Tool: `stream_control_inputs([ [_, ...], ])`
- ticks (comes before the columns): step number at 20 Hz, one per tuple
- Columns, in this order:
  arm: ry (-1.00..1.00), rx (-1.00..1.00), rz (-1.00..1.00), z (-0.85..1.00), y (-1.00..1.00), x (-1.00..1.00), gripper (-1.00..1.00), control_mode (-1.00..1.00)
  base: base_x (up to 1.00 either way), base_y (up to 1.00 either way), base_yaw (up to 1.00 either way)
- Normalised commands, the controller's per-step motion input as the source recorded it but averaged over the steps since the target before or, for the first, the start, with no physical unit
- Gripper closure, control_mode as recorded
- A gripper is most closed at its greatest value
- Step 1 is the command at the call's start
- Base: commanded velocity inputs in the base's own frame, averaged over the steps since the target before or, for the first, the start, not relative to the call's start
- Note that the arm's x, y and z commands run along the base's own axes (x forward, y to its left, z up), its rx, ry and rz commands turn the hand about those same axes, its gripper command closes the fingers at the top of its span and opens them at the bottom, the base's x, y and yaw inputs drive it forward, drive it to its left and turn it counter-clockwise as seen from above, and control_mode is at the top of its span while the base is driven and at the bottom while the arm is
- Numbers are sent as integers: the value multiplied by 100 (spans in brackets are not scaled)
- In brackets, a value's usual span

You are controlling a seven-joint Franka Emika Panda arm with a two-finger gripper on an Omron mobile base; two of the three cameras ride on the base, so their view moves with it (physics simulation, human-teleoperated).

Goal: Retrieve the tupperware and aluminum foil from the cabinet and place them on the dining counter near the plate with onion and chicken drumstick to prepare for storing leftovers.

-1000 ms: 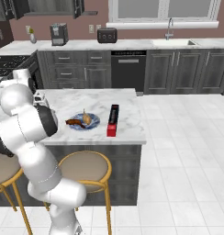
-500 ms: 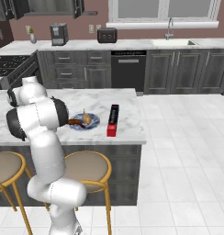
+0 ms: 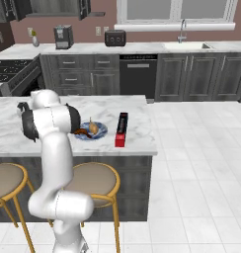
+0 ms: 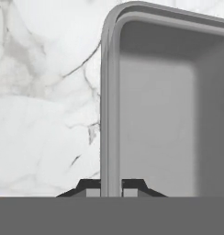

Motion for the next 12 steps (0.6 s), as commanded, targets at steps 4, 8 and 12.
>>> stream_control_inputs([
  [4,0,-3,0,-40,17,60,100,-100,0,0,0],
  [8,0,-4,0,-41,18,62,-100,-100,0,0,0],
  [12,0,-4,-5,-14,14,31,-100,-100,0,0,0],
])
